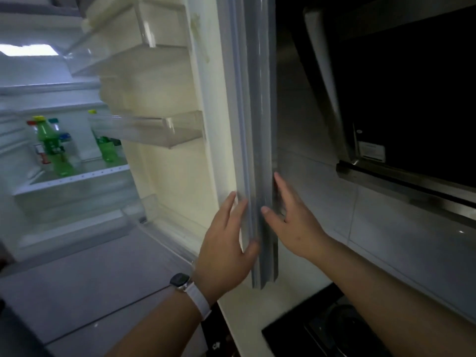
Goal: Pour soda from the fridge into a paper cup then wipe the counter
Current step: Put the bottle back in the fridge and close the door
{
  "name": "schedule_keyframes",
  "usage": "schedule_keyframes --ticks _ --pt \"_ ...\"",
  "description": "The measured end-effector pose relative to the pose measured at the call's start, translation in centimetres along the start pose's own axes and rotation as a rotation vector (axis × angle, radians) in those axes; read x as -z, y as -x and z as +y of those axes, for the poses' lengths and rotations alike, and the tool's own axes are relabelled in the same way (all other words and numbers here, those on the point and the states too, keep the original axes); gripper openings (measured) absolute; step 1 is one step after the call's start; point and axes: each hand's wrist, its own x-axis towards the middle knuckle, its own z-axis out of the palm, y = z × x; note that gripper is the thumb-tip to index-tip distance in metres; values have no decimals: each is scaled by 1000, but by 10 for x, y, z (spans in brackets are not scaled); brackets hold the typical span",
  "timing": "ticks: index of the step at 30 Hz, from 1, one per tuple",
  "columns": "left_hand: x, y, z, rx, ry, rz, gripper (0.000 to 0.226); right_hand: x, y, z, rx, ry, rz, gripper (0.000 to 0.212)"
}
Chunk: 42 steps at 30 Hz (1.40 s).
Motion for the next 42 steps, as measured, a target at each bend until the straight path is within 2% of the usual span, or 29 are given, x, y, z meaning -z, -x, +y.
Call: schedule_keyframes --ticks 4,11,23,29,42 --pt "-3 9 1 46 -11 -67 86 -14 -2 5 -4 -108 48 76" --pt "11 30 -1 39 11 -110 89 -33 13 -7 35 -110 88 75" --pt "92 103 -45 10 59 -93 86 -109 63 -80 156 58 147 78" --pt "137 138 -74 81 59 -70 85 -152 81 -120 218 130 115 79" --pt "219 202 -137 265 102 8 88 -247 88 -196 476 178 42 79"
